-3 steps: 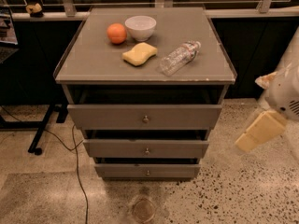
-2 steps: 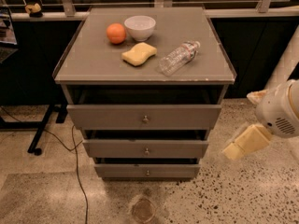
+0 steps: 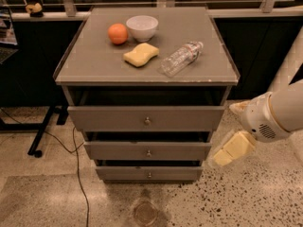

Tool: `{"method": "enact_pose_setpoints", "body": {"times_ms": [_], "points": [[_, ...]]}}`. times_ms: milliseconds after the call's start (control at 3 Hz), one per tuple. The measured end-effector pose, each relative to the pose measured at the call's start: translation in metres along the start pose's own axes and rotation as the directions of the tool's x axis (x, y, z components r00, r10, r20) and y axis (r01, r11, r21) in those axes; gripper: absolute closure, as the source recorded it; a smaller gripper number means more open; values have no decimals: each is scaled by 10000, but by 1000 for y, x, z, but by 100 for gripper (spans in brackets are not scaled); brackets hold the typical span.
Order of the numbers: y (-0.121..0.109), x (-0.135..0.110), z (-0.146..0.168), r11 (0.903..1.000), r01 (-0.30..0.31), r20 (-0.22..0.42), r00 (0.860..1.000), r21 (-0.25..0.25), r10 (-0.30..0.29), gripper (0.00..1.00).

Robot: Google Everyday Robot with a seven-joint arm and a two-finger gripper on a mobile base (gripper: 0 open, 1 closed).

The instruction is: Open top drawer

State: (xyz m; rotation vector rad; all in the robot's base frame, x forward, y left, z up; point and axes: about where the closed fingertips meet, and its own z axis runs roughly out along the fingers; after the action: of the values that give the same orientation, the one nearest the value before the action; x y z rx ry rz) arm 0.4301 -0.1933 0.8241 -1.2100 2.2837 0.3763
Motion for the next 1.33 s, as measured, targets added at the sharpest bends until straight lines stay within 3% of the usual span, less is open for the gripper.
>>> {"method": "enact_pose_setpoints", "body": {"times_ms": [333,667,1000,1333], "points": [[2,1,1,9999,6,-44,10000,-108,-7,0],[5,5,7,9988,-448,360,9983,-211,456,0],[5,7,30,9965,-811,901,9925,-221,828,0],[0,4,52,9930,-1181,1792,9770,60,1151,0]]}}
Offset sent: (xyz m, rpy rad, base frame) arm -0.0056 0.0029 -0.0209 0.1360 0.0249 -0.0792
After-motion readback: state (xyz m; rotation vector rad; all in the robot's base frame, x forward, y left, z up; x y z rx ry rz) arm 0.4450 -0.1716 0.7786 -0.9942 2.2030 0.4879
